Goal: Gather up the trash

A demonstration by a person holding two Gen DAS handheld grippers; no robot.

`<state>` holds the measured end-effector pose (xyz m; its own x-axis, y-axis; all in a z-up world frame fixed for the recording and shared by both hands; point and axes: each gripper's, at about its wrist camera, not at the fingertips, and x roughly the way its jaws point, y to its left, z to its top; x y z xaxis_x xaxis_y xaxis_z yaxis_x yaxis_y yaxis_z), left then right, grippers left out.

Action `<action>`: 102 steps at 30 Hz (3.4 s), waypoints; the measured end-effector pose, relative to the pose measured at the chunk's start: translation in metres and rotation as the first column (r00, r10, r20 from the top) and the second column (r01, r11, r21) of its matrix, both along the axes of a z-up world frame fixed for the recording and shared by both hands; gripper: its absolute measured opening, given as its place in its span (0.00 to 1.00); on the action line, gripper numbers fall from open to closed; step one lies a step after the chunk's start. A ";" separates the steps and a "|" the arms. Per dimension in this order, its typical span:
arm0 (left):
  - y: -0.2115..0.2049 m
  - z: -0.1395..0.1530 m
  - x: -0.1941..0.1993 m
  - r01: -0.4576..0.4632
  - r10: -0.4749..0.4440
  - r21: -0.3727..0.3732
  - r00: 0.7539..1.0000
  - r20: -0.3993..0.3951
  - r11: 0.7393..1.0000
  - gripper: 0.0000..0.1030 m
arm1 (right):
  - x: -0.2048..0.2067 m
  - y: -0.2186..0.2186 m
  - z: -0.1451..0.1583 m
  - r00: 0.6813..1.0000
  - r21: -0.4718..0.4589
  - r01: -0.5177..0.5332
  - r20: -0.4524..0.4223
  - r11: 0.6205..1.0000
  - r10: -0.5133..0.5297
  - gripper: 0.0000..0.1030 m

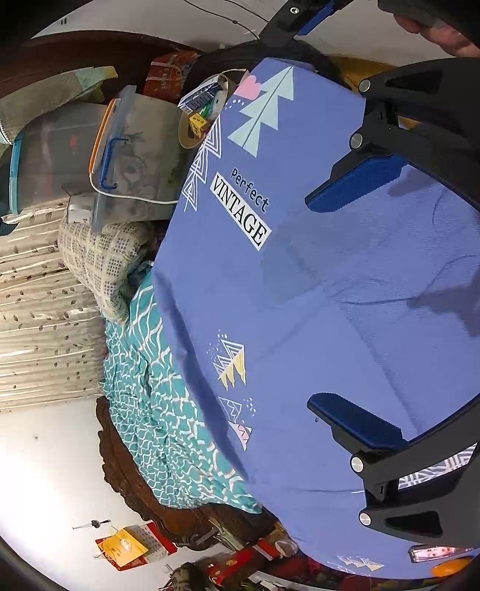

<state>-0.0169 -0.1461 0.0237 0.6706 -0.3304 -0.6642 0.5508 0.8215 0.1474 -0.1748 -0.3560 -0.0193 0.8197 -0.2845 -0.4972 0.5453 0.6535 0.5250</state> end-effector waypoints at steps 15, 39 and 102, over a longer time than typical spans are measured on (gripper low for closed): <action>0.002 0.000 -0.006 0.038 -0.040 -0.038 0.999 -0.036 0.999 0.92 | -0.002 0.013 0.014 1.000 -0.088 0.021 -0.008 0.996 -0.022 0.97; 0.012 0.028 -0.017 0.081 -0.070 -0.137 0.994 0.086 0.987 0.92 | -0.011 0.023 0.028 0.998 -0.161 0.053 0.027 0.986 -0.049 0.97; 0.010 0.040 -0.008 0.017 -0.007 -0.076 0.990 0.138 0.997 0.92 | -0.027 0.025 0.031 0.995 -0.169 0.097 0.048 0.981 -0.090 0.97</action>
<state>-0.0253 -0.1365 0.0634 0.7496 -0.3852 -0.5383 0.5394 0.8268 0.1594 -0.2013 -0.3315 0.0120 0.8037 -0.4390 -0.4017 0.5891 0.6827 0.4324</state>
